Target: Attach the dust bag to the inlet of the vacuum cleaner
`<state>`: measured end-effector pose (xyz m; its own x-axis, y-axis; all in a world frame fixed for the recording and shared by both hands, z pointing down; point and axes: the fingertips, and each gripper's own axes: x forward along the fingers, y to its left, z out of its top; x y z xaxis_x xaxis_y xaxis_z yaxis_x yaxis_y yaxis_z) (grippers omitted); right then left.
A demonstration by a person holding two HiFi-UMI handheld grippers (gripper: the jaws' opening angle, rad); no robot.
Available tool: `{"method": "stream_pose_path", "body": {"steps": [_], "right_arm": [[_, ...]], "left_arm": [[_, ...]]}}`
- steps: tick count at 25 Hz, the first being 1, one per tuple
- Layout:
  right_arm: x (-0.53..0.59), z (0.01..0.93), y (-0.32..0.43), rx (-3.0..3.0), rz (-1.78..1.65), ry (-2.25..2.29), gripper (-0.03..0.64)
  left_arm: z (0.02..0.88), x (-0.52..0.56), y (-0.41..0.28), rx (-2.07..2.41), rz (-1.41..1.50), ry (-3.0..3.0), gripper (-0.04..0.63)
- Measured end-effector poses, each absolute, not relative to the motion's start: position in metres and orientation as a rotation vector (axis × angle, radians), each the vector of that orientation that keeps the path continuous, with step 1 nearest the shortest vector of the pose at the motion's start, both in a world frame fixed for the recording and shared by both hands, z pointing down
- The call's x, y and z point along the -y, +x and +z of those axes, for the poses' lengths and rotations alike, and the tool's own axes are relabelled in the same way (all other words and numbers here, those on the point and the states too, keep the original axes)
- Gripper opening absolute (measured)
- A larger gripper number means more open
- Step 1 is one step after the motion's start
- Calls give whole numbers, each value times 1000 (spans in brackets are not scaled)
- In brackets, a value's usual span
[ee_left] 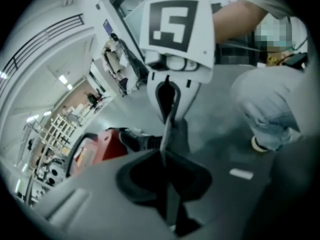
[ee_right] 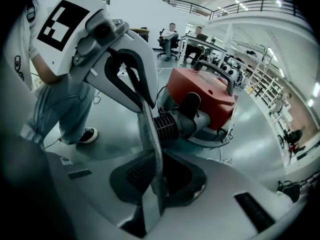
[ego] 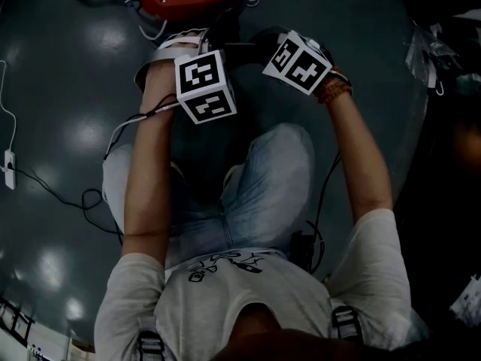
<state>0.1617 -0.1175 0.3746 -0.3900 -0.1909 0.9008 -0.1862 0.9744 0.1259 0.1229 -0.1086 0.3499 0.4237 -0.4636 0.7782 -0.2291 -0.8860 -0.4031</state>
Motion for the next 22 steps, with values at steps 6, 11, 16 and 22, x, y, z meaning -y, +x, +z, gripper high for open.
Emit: {"method": "stream_pose_path", "body": {"steps": [6,11,16,22], "right_arm": [[127,370,149,1735,-367,177,41],[130,371,154,1801,-296,221,43],[130,374,163,1904,-140,298,43],[137,367,150,1732,-420,242,49]], "left_arm": [[357,105,111,-622,-1316,-2804,30],[352,109,116,-623,-1361,-2624,33],[344,118,127,-646,-1366,-2499,41],[351,109,114,-633,-1292,-2767,32]]}}
